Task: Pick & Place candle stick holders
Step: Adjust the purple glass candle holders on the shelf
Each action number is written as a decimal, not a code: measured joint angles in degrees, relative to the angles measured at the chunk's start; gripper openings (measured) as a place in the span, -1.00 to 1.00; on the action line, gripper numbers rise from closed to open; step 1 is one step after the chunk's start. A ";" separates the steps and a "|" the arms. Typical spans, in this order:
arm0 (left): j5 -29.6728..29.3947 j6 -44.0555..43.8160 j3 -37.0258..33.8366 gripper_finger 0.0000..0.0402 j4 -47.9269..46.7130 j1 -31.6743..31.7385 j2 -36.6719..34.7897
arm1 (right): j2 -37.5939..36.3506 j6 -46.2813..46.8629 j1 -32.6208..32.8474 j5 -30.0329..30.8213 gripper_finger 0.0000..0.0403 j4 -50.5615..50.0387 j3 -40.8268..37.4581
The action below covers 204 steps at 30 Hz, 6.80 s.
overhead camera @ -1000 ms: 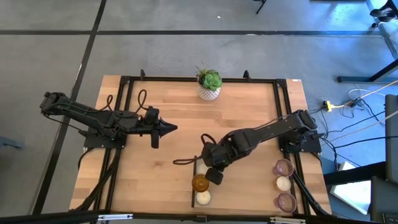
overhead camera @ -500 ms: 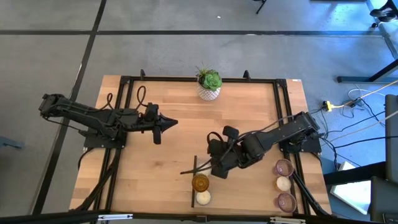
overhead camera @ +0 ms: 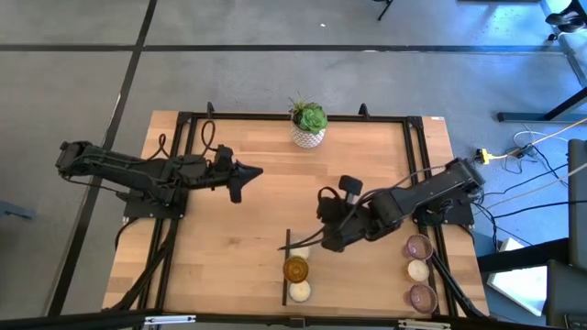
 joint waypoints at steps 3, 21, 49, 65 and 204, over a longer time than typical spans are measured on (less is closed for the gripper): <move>0.02 -0.29 0.00 -0.98 0.02 0.69 0.00 | -4.07 0.00 0.00 0.00 -1.00 5.32 -7.12; -0.40 -7.20 0.00 -0.98 5.95 9.61 0.98 | -29.83 -7.27 -3.06 0.44 -1.00 27.44 -39.34; -5.48 -13.95 0.02 -0.98 15.26 12.73 12.40 | -55.82 -28.81 -30.63 -33.14 -1.00 40.23 -60.65; -5.51 -13.94 0.04 -0.98 16.63 12.73 13.03 | -56.09 -29.63 -32.84 -38.92 -1.00 39.25 -60.05; 1.88 -3.30 0.04 -0.98 22.08 -0.29 12.87 | -7.70 16.75 16.13 -25.75 -1.00 -14.60 -8.94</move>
